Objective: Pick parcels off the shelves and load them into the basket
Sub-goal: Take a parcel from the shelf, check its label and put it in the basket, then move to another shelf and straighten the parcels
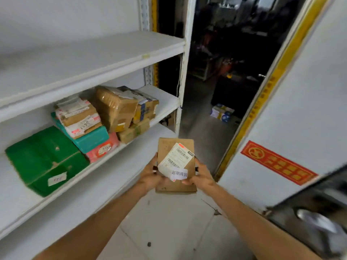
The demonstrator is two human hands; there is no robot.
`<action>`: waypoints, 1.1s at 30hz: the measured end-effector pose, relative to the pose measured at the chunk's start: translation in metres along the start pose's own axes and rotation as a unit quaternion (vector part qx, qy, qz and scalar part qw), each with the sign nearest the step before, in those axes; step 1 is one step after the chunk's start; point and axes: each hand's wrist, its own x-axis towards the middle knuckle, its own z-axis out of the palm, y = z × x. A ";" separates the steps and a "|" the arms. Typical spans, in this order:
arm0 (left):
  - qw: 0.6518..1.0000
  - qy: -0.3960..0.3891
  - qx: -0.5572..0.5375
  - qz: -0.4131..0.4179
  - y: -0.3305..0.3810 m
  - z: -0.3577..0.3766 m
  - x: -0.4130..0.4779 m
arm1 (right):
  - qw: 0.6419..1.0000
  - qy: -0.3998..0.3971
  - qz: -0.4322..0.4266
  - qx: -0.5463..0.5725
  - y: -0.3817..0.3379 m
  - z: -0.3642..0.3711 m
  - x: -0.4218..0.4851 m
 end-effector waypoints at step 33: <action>0.578 -0.760 0.275 0.112 0.060 0.669 -0.120 | 0.562 0.748 0.217 0.277 0.232 -0.313 -0.361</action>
